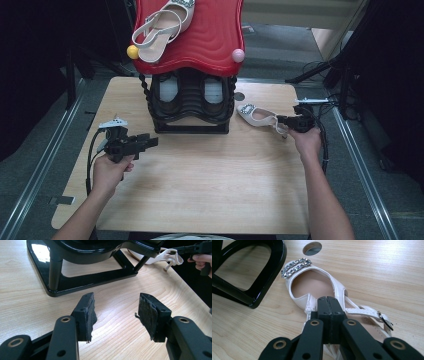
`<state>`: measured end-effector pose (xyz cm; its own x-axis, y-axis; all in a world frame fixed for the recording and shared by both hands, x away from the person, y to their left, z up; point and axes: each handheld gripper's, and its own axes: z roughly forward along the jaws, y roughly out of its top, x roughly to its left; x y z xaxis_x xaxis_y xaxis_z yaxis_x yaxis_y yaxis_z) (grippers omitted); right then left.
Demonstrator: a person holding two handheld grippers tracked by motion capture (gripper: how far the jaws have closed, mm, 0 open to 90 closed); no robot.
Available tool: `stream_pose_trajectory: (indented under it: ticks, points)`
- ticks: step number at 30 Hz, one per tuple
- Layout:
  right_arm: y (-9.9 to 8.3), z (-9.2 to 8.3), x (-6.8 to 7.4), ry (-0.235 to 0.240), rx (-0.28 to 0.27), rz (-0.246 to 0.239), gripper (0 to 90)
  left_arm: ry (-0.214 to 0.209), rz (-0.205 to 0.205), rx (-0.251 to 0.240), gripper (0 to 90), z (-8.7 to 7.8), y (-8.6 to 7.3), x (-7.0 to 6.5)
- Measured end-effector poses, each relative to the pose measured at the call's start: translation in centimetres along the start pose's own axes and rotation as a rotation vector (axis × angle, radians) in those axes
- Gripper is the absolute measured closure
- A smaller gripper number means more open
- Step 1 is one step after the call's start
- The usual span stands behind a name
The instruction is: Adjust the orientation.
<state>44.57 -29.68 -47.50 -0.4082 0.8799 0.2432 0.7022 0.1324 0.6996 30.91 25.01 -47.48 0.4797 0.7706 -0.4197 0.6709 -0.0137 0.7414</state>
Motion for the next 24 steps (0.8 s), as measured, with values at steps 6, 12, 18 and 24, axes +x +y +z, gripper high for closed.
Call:
stream_pose_trajectory:
  ticks: [6,12,18,24]
  points:
    - [-0.3,-0.3,0.7,0.021,0.006,0.033,90.0,-0.002,-0.002,0.0,47.2,0.0,0.0,-0.1]
    - [-0.4,-0.2,1.9,0.049,0.025,0.067,90.0,-0.004,-0.003,0.0,46.8,0.0,0.0,-0.1]
    - [-0.7,0.3,3.2,0.072,0.023,0.078,90.0,-0.005,-0.005,0.001,46.8,0.0,0.0,0.0]
    - [-1.0,0.7,4.0,0.091,0.008,0.104,90.0,-0.006,-0.009,-0.004,46.6,0.0,0.0,0.0]
